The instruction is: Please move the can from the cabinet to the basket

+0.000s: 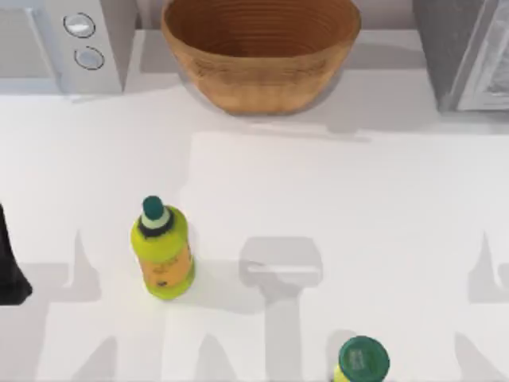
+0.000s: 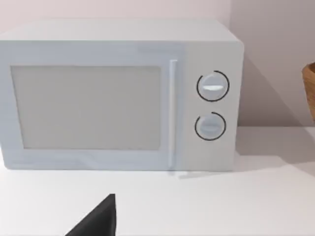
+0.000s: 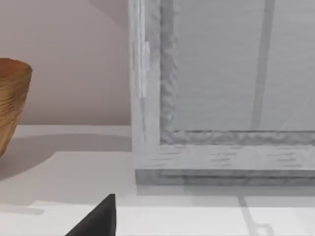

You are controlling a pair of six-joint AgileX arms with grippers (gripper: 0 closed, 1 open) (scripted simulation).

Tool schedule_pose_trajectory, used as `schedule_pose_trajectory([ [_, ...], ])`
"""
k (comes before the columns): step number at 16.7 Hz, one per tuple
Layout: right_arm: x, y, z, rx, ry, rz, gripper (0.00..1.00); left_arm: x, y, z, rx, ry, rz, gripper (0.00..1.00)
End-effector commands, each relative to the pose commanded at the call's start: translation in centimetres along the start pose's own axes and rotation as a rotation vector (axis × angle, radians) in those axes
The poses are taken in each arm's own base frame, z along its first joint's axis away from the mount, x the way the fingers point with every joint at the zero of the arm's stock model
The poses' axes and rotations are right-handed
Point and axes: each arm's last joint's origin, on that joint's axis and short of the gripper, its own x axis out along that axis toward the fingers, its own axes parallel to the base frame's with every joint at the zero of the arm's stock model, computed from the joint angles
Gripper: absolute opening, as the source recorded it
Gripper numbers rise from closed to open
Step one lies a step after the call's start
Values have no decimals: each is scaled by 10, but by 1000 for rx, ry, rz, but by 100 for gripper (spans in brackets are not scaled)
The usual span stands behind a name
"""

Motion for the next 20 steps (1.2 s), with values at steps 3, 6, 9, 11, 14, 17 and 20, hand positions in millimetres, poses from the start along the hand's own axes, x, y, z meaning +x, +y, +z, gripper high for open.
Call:
schedule_pose_trajectory([
  [3,0,0,3,0,0,1,100,0,0,0,0,0,0,100],
  [6,0,1,27,0,3,5,100,0,0,0,0,0,0,100],
  [9,3,4,74,-1,7,7,100,0,0,0,0,0,0,100],
  [11,9,6,113,-2,11,6,100,0,0,0,0,0,0,100],
  [14,28,10,176,-4,17,2,100,0,0,0,0,0,0,100],
  [17,56,17,236,-6,20,-4,100,0,0,0,0,0,0,100],
  [20,89,26,286,-6,18,-7,100,0,0,0,0,0,0,100],
])
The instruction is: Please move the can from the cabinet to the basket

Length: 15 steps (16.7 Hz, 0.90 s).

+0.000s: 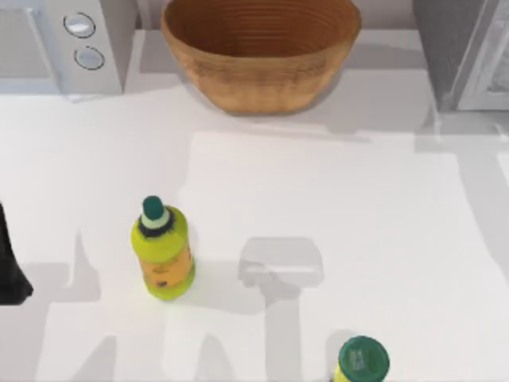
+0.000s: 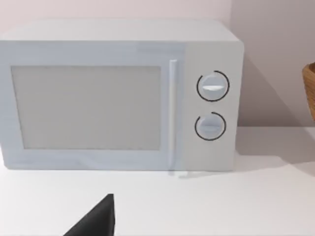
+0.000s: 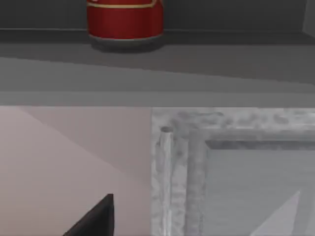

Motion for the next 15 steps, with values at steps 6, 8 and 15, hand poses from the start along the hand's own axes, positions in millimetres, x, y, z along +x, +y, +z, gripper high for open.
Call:
schedule_pose_trajectory([
  [6,50,18,57,4,-16,4,100,0,0,0,0,0,0,100],
  [8,58,21,64,6,-18,6,100,0,0,0,0,0,0,100],
  [15,61,22,66,6,-21,4,100,0,0,0,0,0,0,100],
])
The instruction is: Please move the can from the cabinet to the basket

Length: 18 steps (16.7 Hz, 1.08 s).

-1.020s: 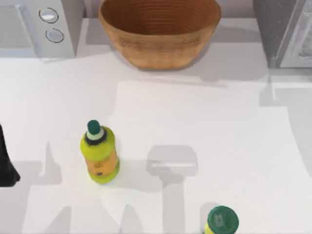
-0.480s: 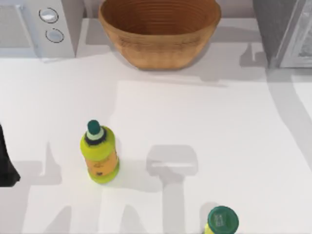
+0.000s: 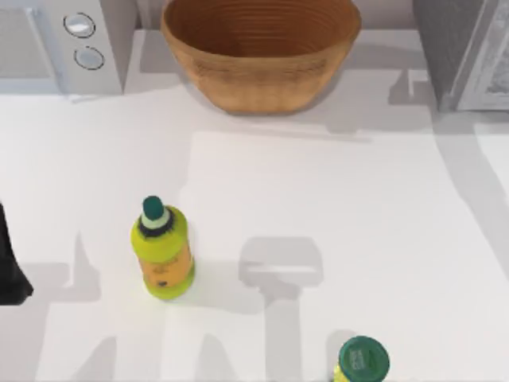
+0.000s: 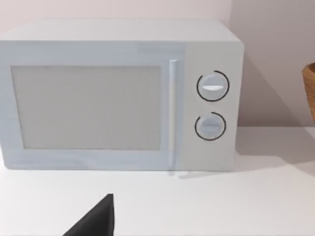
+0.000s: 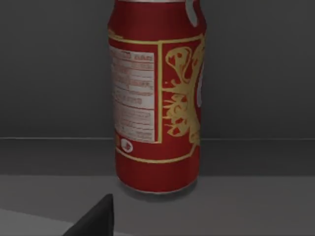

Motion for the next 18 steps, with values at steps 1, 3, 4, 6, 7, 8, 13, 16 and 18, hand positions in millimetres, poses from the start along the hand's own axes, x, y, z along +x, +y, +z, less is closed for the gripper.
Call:
schedule_pose_trajectory([
  [1,3,1,1,-3,-3,-1,100,0,0,0,0,0,0,100],
  [3,19,7,2,-7,-6,-2,100,0,0,0,0,0,0,100],
  [4,29,11,2,-8,-6,-3,100,0,0,0,0,0,0,100],
  [6,51,21,0,-5,-5,-4,100,0,0,0,0,0,0,100],
  [7,61,25,-2,-4,-5,-4,100,0,0,0,0,0,0,100],
  [8,69,29,-3,-3,-5,-4,100,0,0,0,0,0,0,100],
  [13,76,31,-5,-3,-3,-7,100,0,0,0,0,0,0,100],
  [16,81,31,-3,-1,-8,-4,100,0,0,0,0,0,0,100],
  [18,92,32,-2,-2,-8,-4,100,0,0,0,0,0,0,100],
])
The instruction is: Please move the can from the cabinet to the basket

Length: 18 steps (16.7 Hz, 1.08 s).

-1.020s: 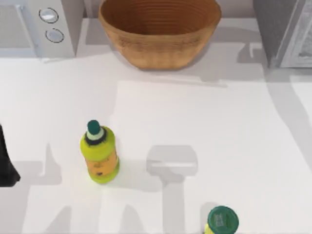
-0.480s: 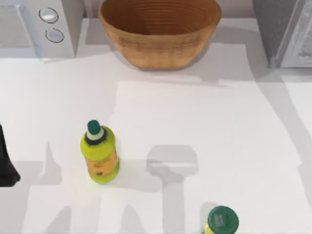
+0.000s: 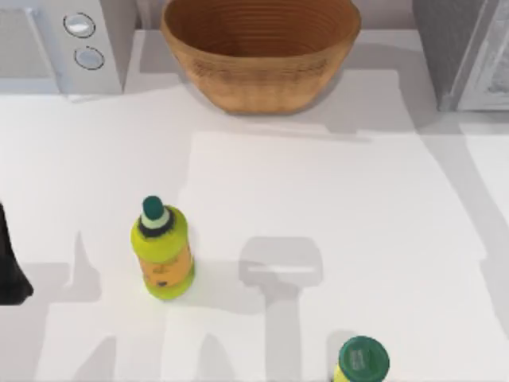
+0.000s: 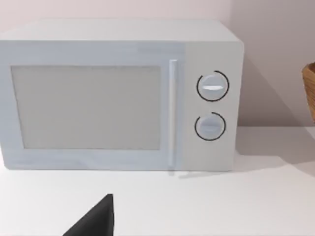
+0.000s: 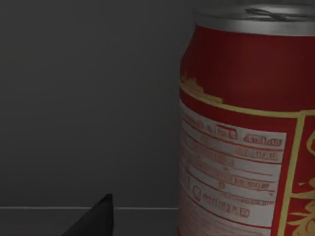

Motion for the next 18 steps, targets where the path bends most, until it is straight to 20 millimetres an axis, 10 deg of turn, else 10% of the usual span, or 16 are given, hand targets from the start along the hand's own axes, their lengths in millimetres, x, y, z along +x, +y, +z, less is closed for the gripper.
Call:
schedule_pose_trajectory([
  [12,44,0,-2,0,0,0,100,0,0,0,0,0,0,100],
  [18,44,0,-2,0,0,0,55,0,0,0,0,0,0,100],
])
